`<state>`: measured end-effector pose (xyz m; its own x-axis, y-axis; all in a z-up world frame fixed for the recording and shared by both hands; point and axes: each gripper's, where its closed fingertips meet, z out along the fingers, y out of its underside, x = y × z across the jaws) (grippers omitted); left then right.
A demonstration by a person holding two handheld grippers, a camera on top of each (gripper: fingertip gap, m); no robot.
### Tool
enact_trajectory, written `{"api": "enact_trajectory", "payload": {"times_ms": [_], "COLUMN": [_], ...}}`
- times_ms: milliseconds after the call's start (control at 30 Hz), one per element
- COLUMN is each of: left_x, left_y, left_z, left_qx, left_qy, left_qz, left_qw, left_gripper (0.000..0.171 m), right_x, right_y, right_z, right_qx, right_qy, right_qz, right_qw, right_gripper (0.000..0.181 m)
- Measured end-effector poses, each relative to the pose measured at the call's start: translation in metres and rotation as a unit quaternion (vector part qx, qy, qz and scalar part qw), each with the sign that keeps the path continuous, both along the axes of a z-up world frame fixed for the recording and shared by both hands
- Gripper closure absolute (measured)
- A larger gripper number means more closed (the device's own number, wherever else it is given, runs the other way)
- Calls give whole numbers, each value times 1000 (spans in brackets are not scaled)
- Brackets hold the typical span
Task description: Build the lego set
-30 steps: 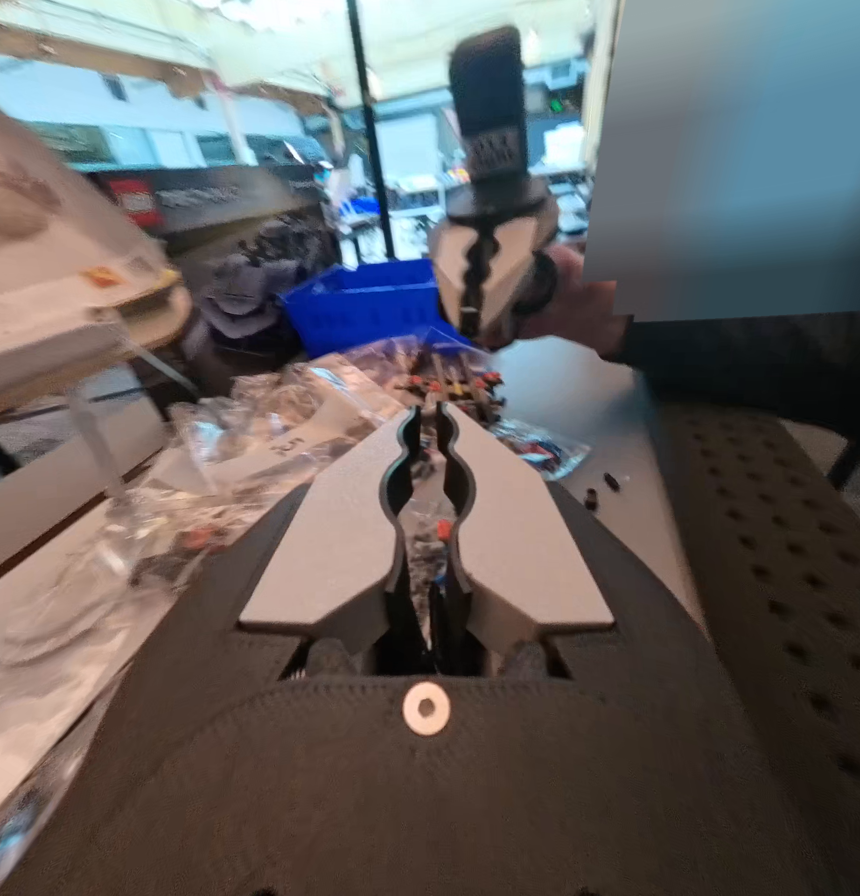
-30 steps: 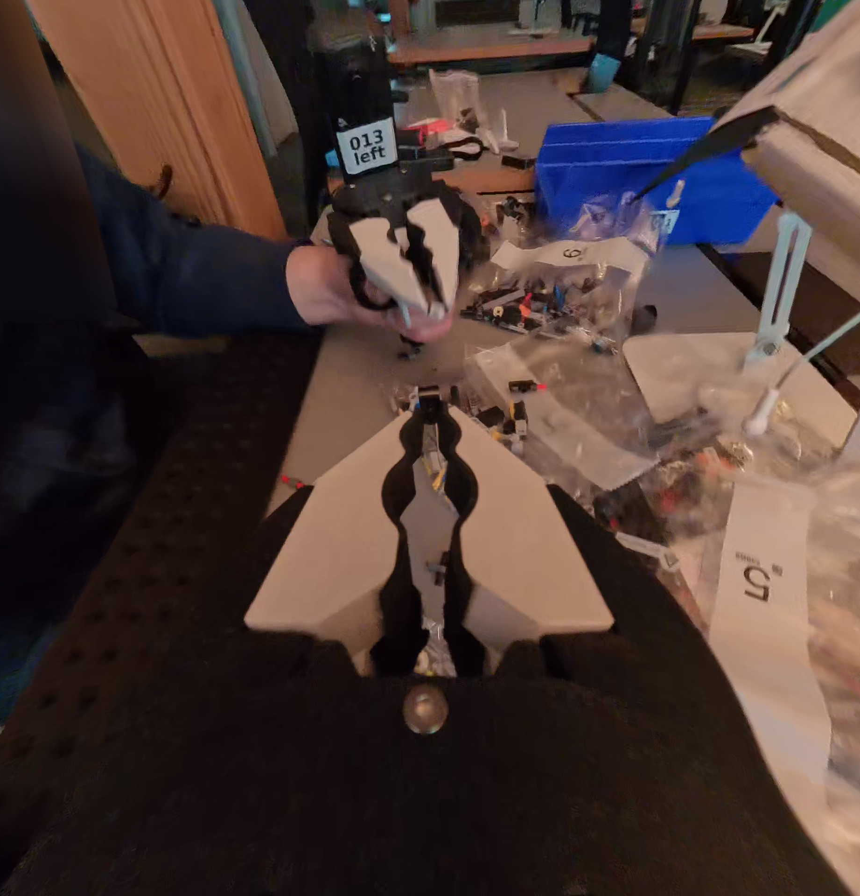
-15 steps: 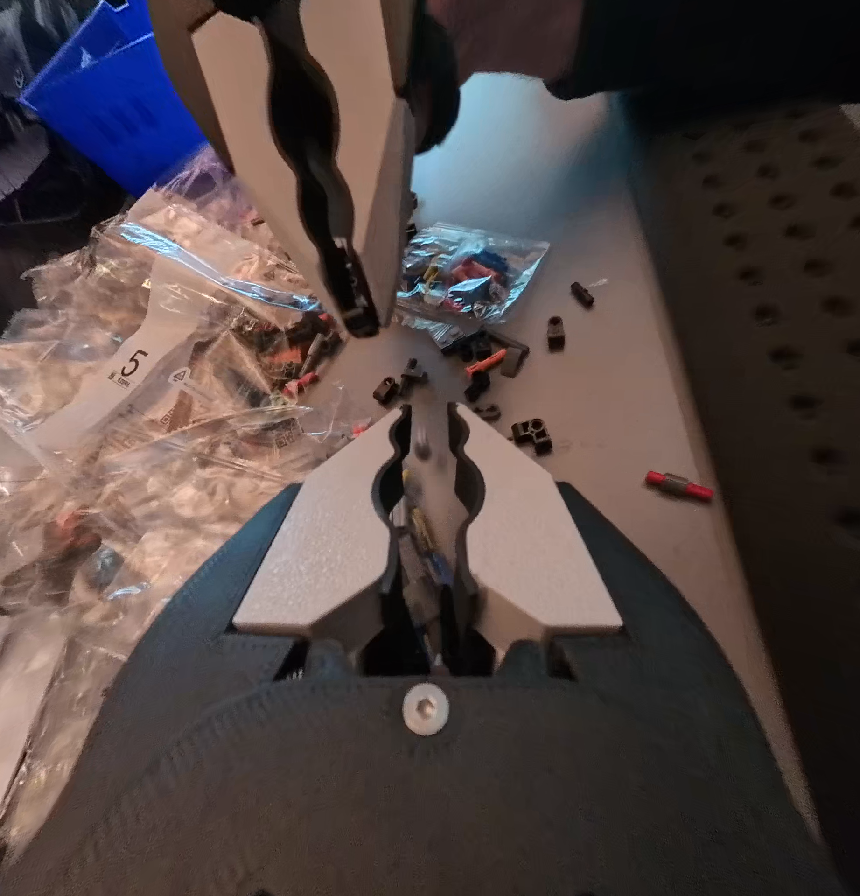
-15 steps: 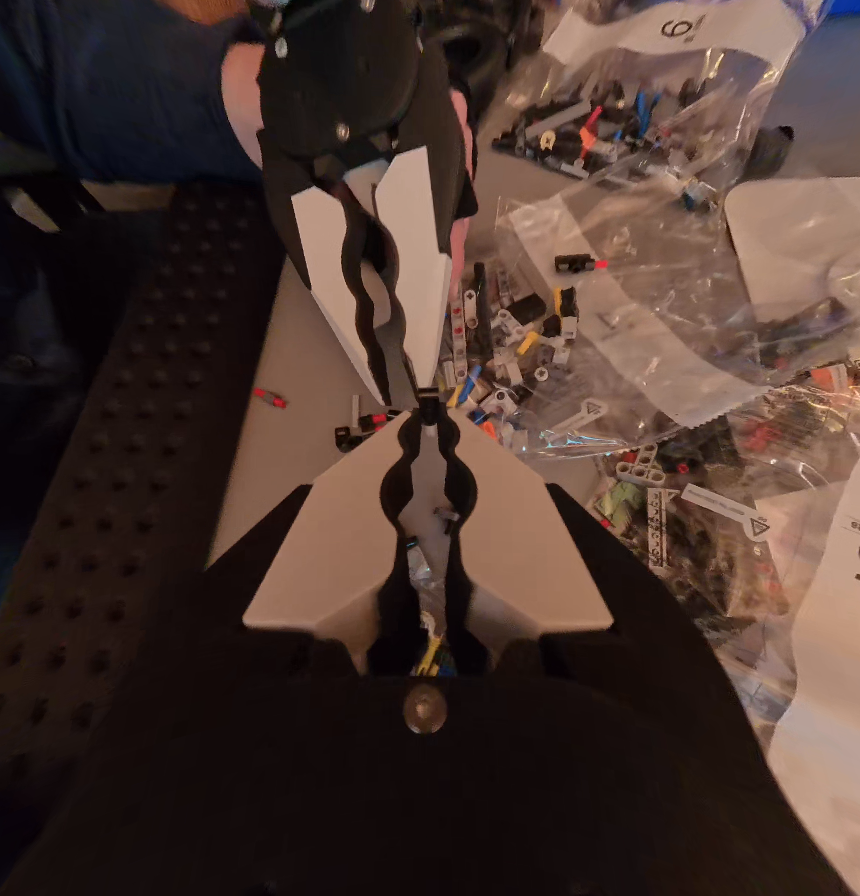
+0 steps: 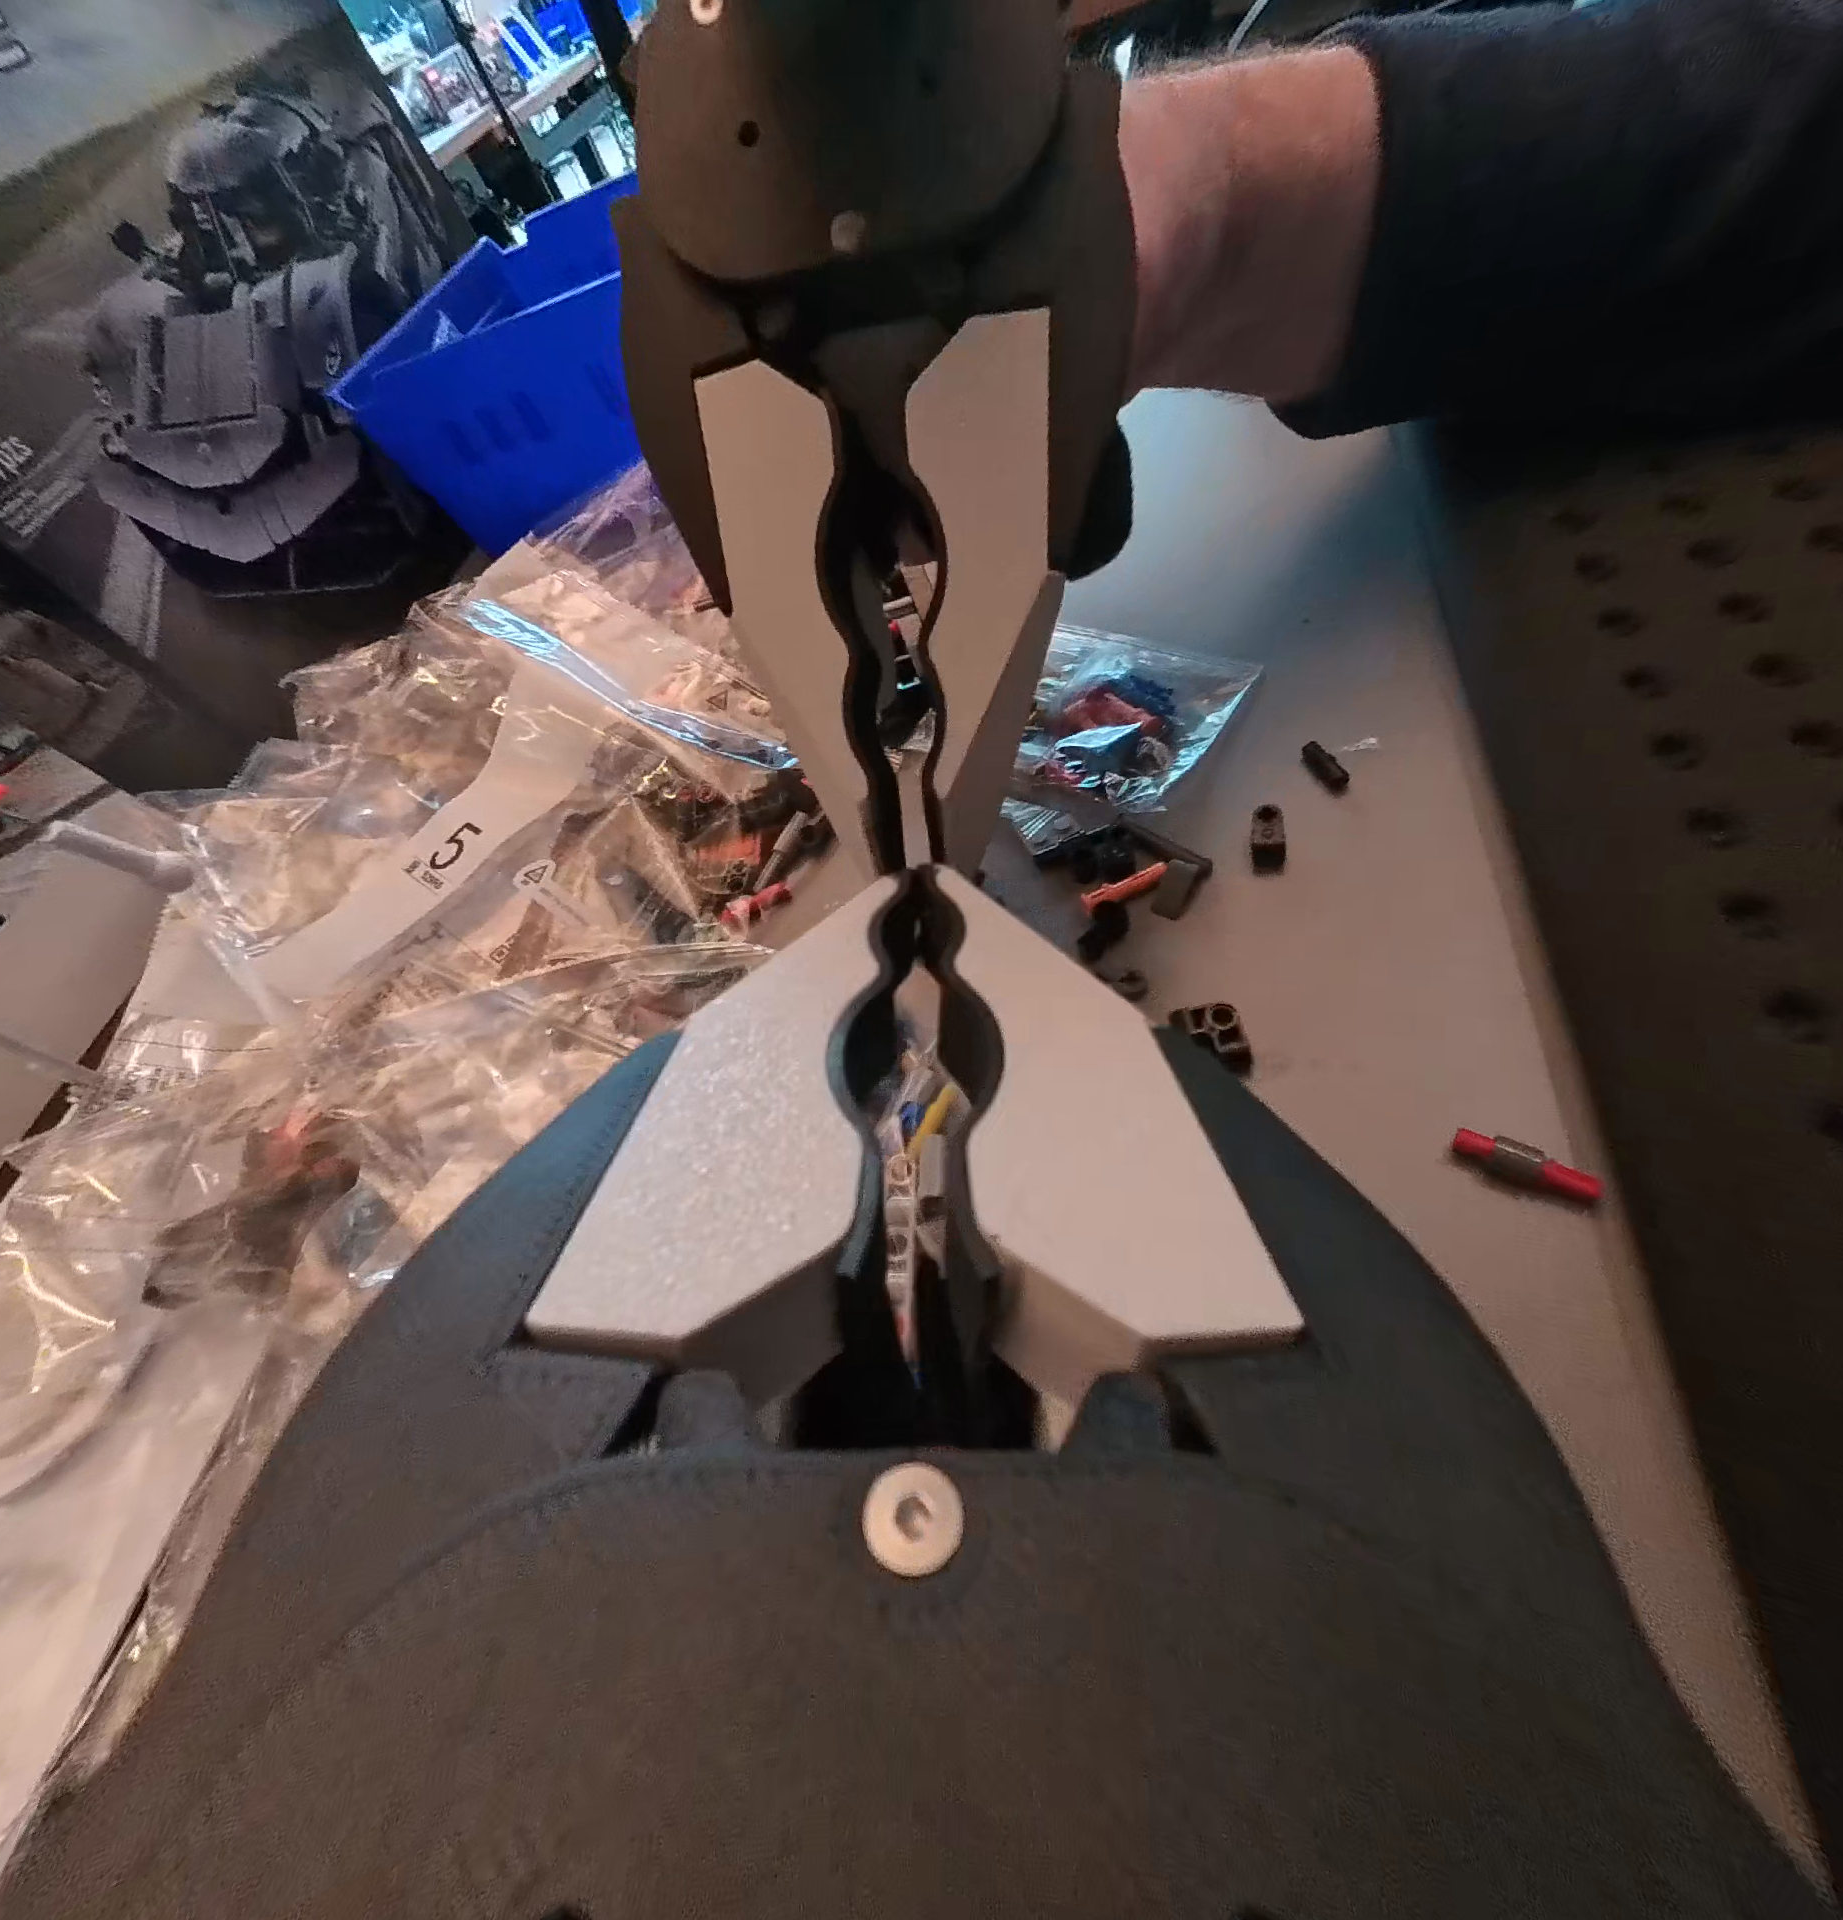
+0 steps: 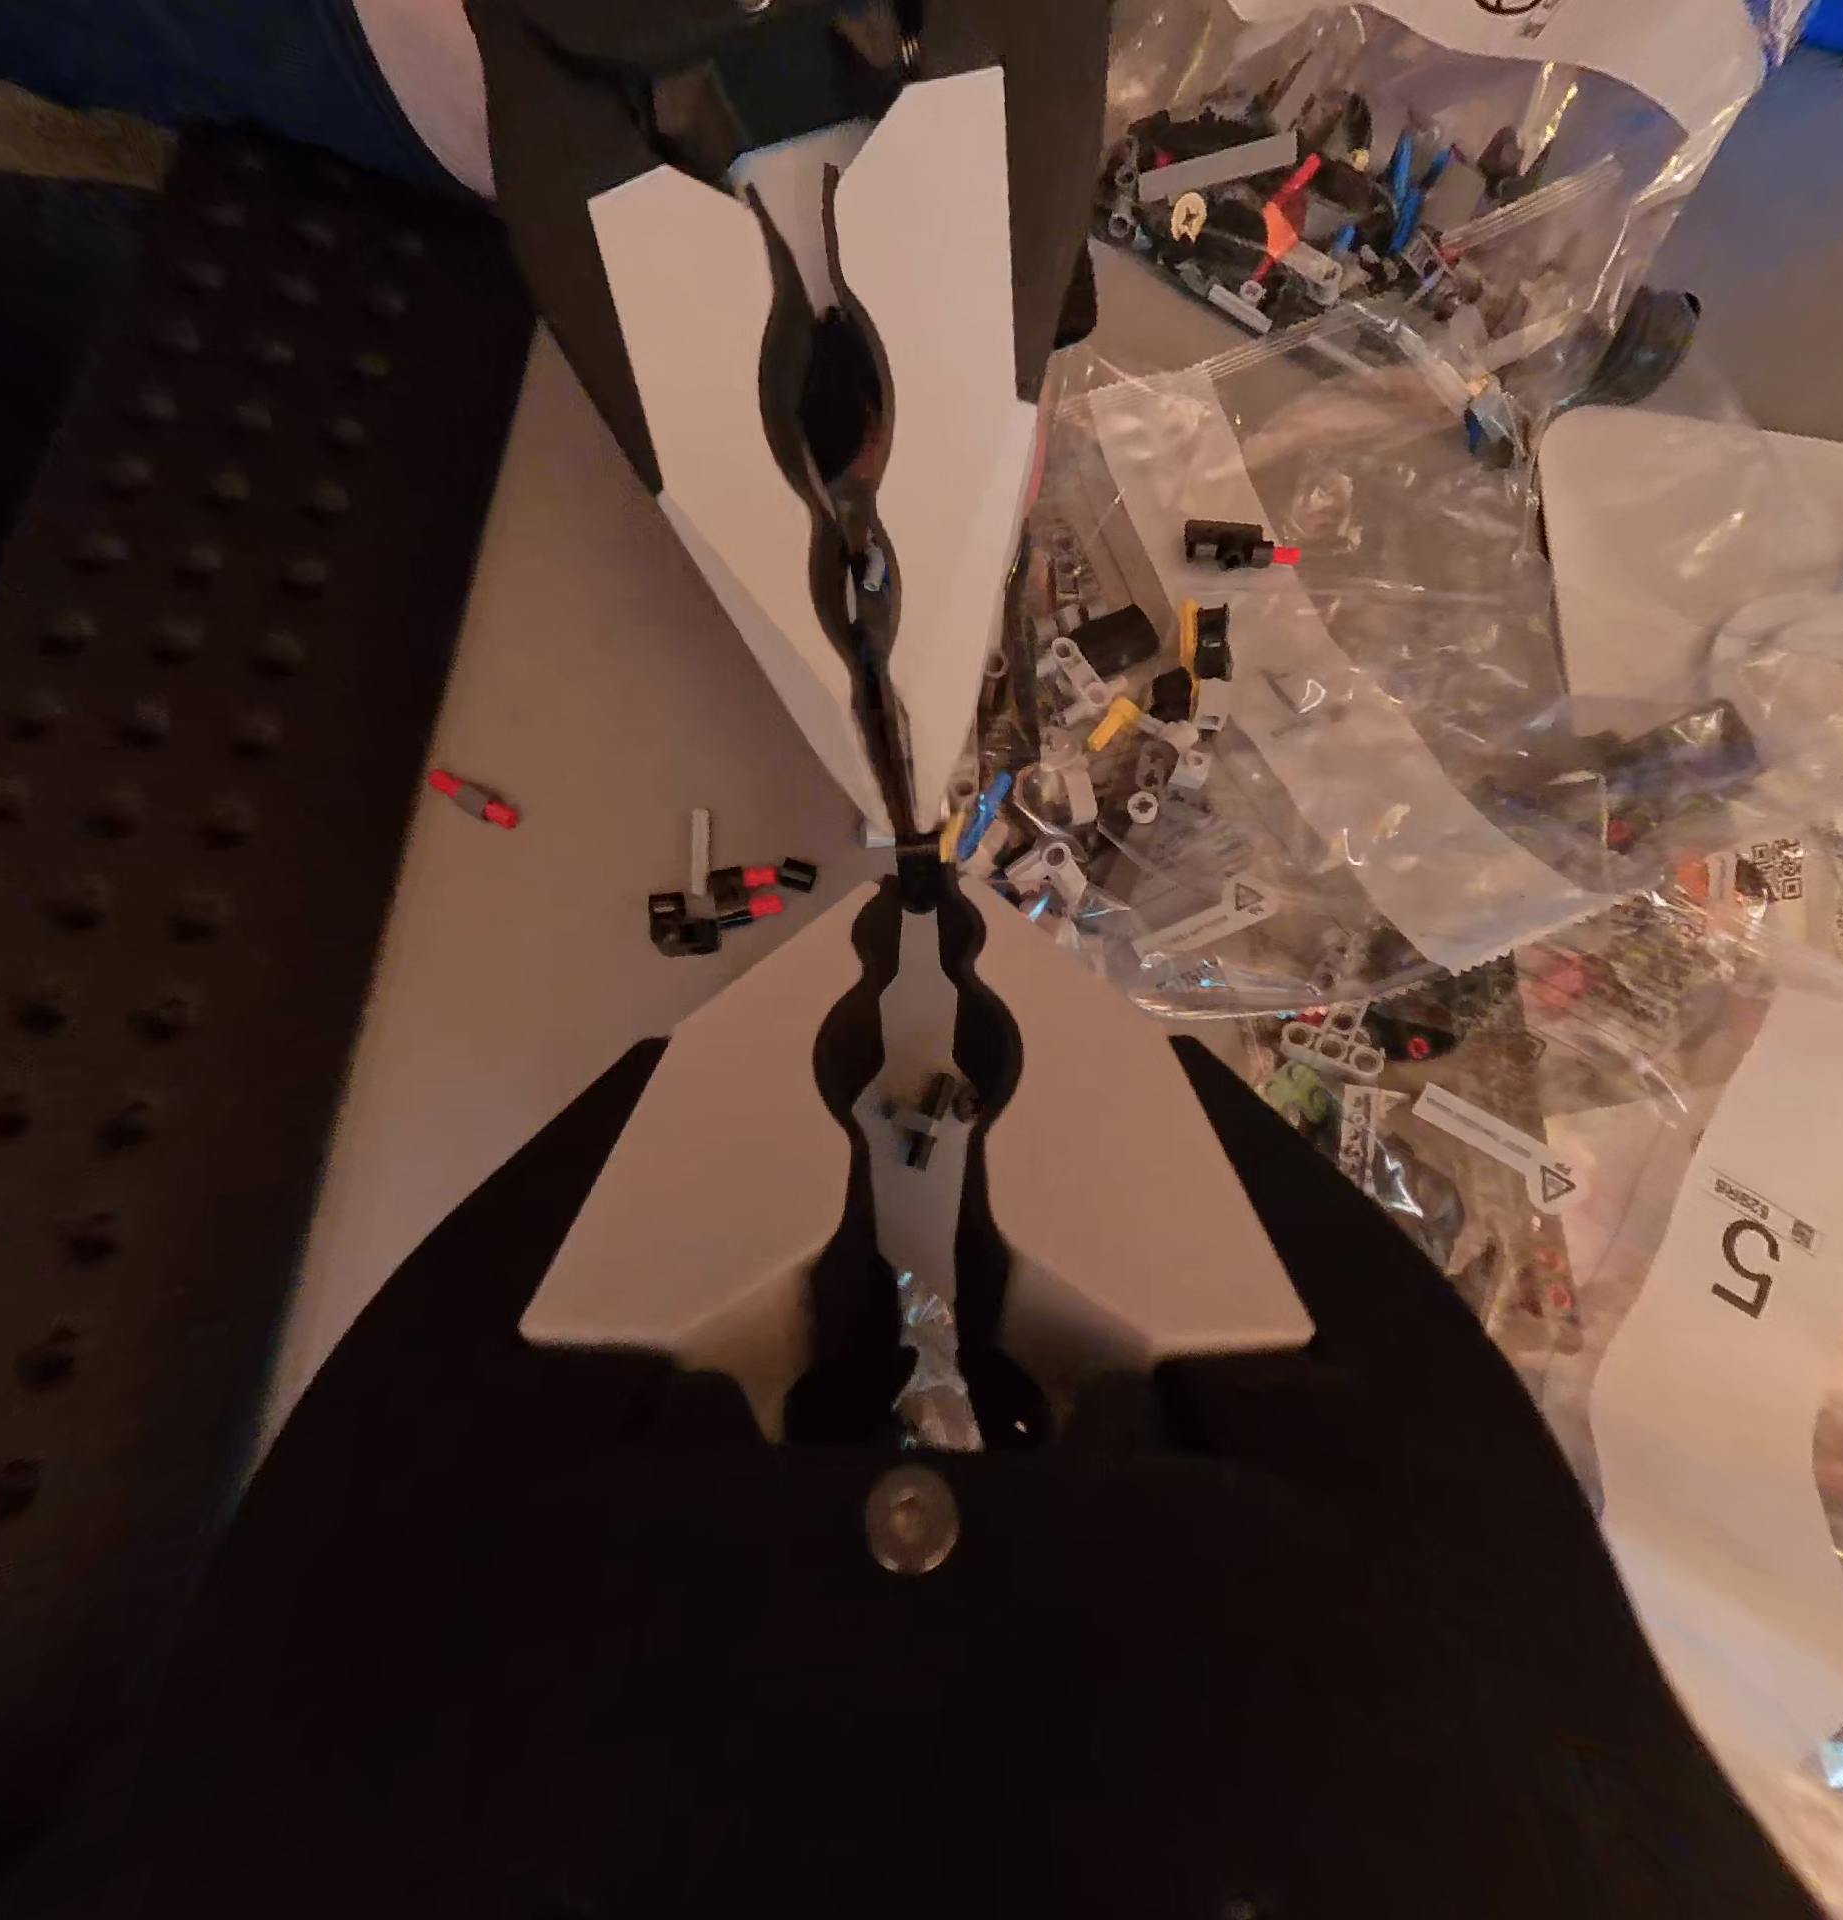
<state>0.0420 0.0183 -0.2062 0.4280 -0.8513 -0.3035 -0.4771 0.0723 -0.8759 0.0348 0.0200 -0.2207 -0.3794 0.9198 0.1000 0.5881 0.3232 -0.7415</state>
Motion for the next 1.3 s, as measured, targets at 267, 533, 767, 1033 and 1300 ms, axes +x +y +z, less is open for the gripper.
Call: {"api": "enact_trajectory", "payload": {"times_ms": [267, 533, 767, 1033, 1300], "left_x": [-5, -2, -1, -5, -1], "left_y": [3, 2, 1, 4, 1], "left_z": [4, -1, -4, -1, -7], "left_qx": [-14, -24, -28, -46, -58], "left_qy": [-24, -19, -9, -32, -29], "left_qz": [9, 4, 0, 8, -5], "left_qw": [1000, 1000, 1000, 998, 998], "left_gripper": [171, 163, 166, 166, 166], "right_x": [2, -1, -2, 7, 1], "right_y": [4, 2, -2, 7, -2], "right_z": [9, 1, 0, 2, -6], "right_qx": [-2, 11, 16, -5, -4], "right_qy": [16, 1, -1, -3, -18], "right_qz": [-10, -6, 2, -14, 1], "right_qw": [1000, 1000, 1000, 1000, 1000], "right_gripper": [177, 177, 177, 180, 177]}}
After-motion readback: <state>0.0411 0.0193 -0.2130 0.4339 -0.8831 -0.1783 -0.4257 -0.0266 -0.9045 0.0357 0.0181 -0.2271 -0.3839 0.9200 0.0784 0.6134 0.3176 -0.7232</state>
